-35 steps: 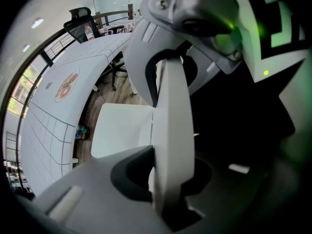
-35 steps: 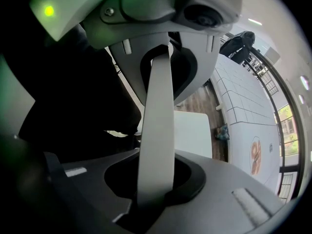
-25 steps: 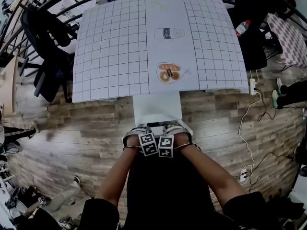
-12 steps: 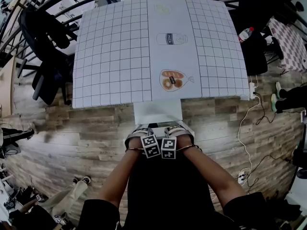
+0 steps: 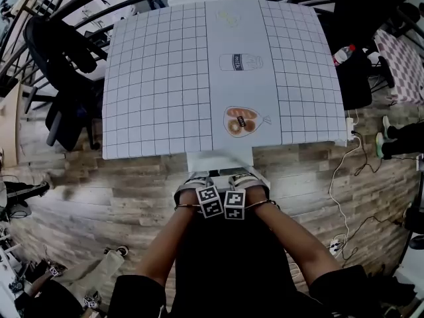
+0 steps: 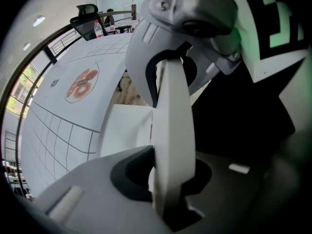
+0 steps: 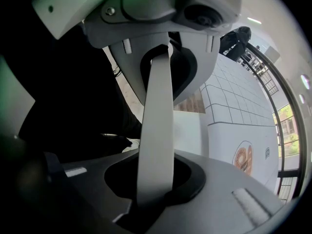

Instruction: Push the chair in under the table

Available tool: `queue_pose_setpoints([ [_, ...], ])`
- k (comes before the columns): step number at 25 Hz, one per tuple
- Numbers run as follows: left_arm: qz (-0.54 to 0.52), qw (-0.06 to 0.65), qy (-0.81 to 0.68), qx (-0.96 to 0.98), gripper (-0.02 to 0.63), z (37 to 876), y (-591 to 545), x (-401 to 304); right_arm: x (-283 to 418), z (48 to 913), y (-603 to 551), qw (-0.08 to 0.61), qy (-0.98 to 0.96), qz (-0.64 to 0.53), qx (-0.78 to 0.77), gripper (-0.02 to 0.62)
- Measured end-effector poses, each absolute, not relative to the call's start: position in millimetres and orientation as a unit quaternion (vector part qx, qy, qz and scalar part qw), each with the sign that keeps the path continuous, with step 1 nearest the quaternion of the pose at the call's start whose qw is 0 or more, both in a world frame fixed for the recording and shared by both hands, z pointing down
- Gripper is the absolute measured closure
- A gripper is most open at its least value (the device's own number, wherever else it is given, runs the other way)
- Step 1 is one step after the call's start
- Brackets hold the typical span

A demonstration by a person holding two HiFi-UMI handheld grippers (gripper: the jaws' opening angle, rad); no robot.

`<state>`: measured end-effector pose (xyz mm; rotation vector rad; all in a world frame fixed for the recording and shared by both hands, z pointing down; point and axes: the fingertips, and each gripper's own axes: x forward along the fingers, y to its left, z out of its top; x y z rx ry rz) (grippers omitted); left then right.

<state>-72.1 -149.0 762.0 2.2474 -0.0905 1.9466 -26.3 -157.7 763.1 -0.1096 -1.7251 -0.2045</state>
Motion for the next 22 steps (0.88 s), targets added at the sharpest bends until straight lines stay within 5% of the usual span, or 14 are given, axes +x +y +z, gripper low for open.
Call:
queue_pose_setpoints([
  [22,0.653,0.075,-0.027,0.753,0.520,765.7,-232.8,-88.7,-43.0,766.0,-241.0,0.644,-0.759,-0.085,-0.040,0.517],
])
